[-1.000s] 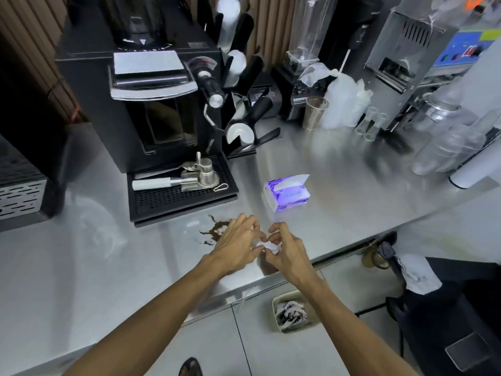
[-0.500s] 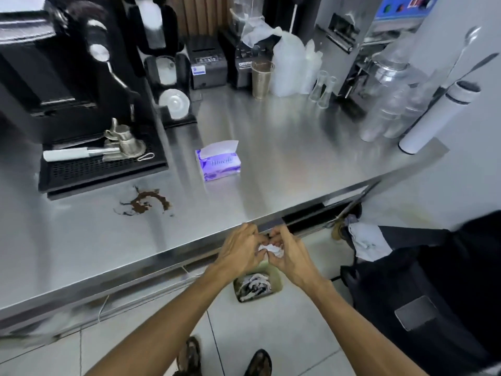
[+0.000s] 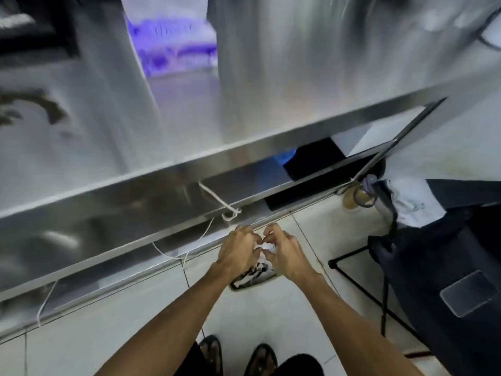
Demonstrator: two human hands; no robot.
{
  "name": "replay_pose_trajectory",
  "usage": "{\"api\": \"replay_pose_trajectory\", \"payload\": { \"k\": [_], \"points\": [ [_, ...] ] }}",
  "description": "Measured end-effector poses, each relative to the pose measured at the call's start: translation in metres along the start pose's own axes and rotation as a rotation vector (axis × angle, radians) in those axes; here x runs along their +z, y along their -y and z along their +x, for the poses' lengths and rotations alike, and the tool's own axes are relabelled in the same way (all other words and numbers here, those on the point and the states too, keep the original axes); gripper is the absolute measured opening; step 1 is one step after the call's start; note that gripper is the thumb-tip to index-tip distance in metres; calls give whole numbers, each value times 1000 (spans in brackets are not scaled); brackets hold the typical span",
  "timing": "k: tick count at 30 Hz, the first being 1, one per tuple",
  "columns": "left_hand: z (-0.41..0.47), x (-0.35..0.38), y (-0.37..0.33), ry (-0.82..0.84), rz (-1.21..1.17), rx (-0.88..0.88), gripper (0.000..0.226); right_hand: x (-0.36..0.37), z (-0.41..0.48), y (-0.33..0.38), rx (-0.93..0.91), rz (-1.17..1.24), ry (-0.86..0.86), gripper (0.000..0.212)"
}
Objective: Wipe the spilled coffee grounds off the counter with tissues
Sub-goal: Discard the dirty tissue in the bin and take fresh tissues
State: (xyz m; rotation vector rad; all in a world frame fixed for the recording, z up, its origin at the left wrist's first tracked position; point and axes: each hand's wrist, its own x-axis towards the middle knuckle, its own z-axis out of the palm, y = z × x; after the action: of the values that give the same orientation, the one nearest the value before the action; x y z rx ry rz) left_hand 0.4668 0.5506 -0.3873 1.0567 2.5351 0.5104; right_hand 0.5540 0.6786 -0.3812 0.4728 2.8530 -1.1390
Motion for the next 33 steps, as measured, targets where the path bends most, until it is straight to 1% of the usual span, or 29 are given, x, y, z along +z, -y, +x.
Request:
{"api": "replay_pose_trajectory", "payload": {
  "k": [4, 6, 8, 9, 11, 13, 15, 17, 19, 23, 27, 33],
  "points": [
    [25, 111, 53, 69, -95, -121, 21, 91, 15, -87, 42, -37, 52, 31],
    [35, 153, 72, 87, -113, -162, 21, 124, 21, -118, 109, -106, 79, 33],
    [45, 182, 84, 125, -90, -171, 17, 147, 27, -142, 144, -128, 113, 34],
    [50, 196, 91, 144, -83, -181, 16, 155, 28, -150, 156, -162, 160, 37],
    [58, 219, 106, 183, -81, -226, 17, 165, 30, -162, 137, -298, 229, 40],
    [62, 226, 116, 200, -77, -254, 20, 165, 32, -163, 205, -226, 227, 34],
    [50, 194, 103, 203, -75, -250, 19, 154, 30, -150, 254, -162, 206, 24],
    [40, 162, 91, 199, -78, -247, 16, 137, 23, -133, 279, -179, 173, 18],
    [30, 132, 79, 192, -78, -250, 14, 115, 15, -111, 311, -186, 176, 21],
    [8, 56, 43, 150, -24, -223, 14, 56, -1, -48, 317, -191, 143, 18],
    [-17, -29, -1, 144, -26, -227, 19, -15, -17, 21, 280, -198, 129, 23],
    [-45, -152, -67, 106, -26, -198, 16, -123, -36, 116, 229, -217, 89, 20]
  ]
}}
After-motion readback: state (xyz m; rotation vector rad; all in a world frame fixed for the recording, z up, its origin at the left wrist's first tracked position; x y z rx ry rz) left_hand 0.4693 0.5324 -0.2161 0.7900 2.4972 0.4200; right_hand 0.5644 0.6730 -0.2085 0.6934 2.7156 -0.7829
